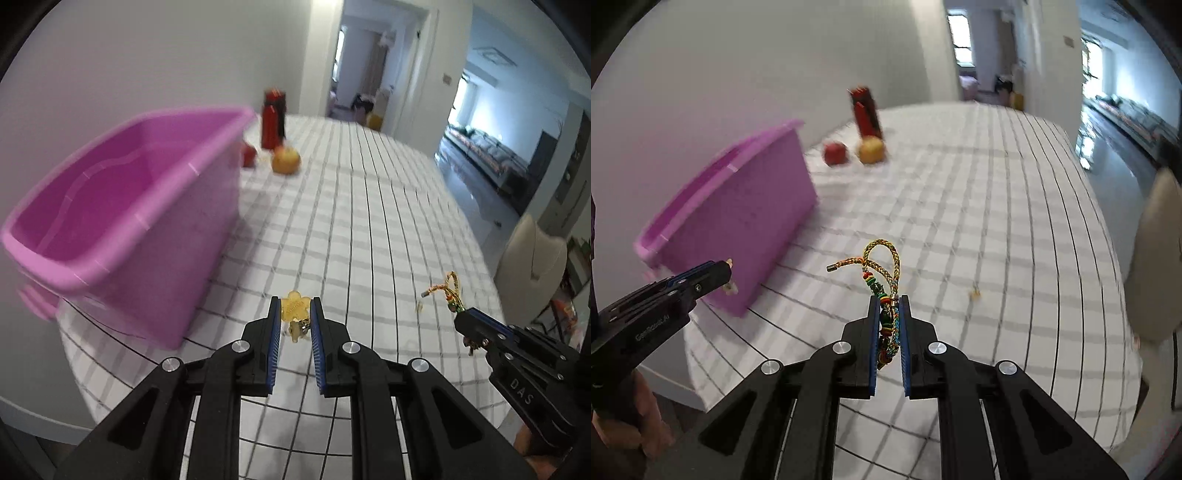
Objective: Organize jewelry
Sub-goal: 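Carry both pieces into the pink tub and open both tools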
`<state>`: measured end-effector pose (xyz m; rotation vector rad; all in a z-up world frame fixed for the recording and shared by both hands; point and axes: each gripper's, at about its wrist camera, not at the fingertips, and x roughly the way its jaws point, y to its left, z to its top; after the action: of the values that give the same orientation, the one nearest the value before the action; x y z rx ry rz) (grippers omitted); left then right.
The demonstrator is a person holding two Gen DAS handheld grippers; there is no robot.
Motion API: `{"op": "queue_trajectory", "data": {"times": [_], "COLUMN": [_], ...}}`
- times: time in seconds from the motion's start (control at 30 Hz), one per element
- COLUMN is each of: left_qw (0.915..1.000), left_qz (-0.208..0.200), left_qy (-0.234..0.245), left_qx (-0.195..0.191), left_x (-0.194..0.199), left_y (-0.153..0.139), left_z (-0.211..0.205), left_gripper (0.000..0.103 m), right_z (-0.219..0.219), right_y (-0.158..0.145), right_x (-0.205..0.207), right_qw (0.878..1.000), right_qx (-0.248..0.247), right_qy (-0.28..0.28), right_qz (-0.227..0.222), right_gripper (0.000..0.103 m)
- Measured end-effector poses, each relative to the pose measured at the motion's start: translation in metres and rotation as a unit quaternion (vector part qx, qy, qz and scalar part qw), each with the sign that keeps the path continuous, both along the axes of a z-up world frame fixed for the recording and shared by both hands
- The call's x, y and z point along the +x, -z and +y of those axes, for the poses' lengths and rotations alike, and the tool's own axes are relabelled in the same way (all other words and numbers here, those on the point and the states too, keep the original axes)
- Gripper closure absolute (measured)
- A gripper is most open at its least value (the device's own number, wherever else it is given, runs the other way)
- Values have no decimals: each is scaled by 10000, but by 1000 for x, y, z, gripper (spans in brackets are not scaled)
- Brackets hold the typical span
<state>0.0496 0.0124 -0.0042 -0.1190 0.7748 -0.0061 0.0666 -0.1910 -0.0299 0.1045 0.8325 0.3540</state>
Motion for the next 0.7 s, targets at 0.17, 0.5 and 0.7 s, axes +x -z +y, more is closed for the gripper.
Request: {"op": "queue_trajectory", "data": {"times": [0.17, 0.5, 0.7], "left_qw": [9984, 9954, 9967], "left_qz": [-413, -451, 2], "left_qy": [-358, -848, -813], "left_qx": [-116, -8, 74], "left_x": [-7, 28, 66], "left_y": [-61, -102, -75], "left_z": [35, 158, 218], "left_gripper": [87, 87, 87], "right_z": [32, 171, 254], "right_y": [-57, -109, -98], "right_x": [16, 70, 101], "right_qw": [9979, 9882, 9871], "right_qx": [131, 675, 483], "right_qy": [-463, -1276, -1515], "right_qz": [-430, -517, -156], "right_gripper": [93, 93, 93]}}
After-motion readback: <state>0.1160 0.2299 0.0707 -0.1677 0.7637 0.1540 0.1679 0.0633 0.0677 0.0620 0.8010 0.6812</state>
